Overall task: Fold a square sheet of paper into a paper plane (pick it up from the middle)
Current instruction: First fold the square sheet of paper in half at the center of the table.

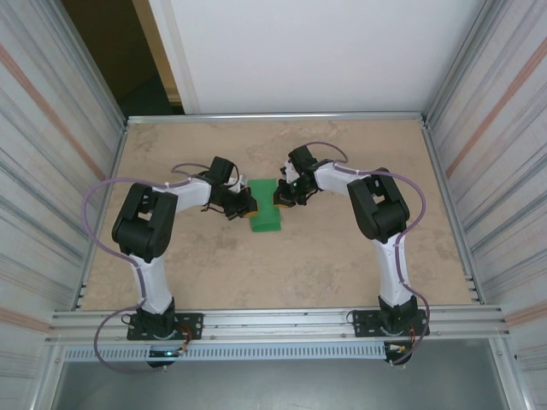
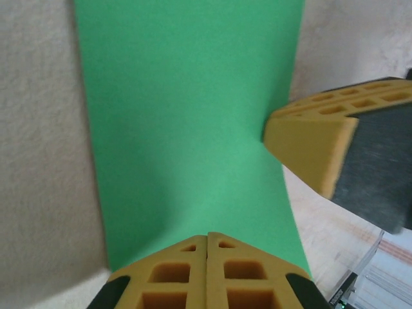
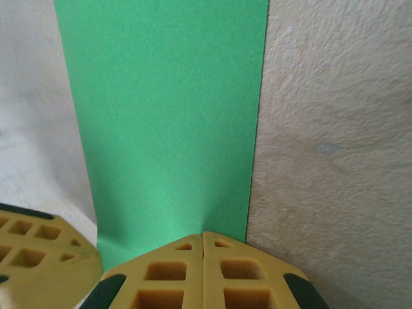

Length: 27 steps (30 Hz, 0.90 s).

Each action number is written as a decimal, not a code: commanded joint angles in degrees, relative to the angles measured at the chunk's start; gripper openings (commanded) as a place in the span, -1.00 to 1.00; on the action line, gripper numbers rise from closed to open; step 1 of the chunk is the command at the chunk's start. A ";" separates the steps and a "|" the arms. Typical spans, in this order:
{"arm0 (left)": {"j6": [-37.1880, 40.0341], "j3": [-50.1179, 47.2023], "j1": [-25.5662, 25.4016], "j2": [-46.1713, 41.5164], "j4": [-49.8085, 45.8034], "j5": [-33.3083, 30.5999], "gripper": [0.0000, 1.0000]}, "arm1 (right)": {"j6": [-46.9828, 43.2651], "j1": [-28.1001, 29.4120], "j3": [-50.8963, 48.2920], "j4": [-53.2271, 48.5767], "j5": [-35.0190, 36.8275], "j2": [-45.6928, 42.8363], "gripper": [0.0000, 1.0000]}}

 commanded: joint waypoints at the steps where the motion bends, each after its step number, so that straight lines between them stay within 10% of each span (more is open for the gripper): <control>1: -1.02 2.22 1.13 2.14 0.44 -1.65 -1.00 | -1.34 0.36 -5.54 -14.60 14.54 8.76 -1.00; 13: 6.41 0.29 7.93 -0.56 -6.61 -2.22 -1.00 | -1.35 0.17 -6.13 -14.78 14.94 8.32 -1.00; 27: -0.78 0.53 -1.07 -0.79 -1.17 3.64 -1.00 | -0.80 0.45 -7.05 -14.30 15.09 9.25 -1.00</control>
